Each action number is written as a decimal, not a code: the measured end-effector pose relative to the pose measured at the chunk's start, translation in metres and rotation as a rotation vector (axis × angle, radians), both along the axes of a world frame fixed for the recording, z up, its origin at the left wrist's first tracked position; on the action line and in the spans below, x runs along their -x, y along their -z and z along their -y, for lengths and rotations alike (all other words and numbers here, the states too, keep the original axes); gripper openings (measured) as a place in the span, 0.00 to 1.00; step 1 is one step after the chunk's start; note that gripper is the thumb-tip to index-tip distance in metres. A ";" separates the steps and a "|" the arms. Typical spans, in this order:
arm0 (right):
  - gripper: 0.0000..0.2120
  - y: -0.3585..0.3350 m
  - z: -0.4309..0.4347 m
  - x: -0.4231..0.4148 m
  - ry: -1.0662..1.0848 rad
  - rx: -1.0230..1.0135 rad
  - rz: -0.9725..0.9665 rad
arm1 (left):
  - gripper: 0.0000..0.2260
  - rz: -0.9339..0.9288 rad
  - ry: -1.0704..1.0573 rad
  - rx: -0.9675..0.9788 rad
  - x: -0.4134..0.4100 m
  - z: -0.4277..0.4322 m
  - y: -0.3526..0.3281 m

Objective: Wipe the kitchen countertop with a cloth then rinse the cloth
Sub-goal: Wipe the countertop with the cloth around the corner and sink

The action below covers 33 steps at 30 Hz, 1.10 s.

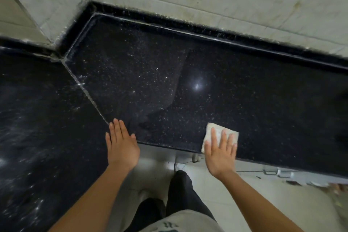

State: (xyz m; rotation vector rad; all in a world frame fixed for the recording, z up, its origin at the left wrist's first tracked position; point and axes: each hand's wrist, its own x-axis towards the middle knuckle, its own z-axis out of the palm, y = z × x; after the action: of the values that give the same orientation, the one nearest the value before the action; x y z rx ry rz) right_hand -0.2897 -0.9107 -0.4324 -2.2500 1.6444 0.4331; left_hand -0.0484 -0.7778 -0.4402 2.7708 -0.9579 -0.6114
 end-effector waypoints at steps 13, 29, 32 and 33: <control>0.28 0.001 -0.027 -0.147 -0.788 -0.133 0.060 | 0.28 0.069 -0.027 0.075 0.002 -0.002 0.002; 0.22 0.004 0.080 -0.147 -1.007 -0.047 0.209 | 0.37 0.022 -0.202 0.098 -0.008 0.059 -0.003; 0.23 0.002 0.112 -0.153 -0.968 -0.035 0.151 | 0.40 0.000 -0.203 0.053 -0.015 0.076 -0.002; 0.23 0.003 0.124 -0.157 -0.947 -0.030 0.137 | 0.41 -0.002 -0.198 0.037 -0.017 0.080 -0.001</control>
State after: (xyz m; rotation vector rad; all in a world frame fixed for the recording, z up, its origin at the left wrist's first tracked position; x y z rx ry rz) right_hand -0.1329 -1.0343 -0.4349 -2.8272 0.4068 0.4781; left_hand -0.0314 -0.8583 -0.4390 2.7850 -0.6756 -0.5593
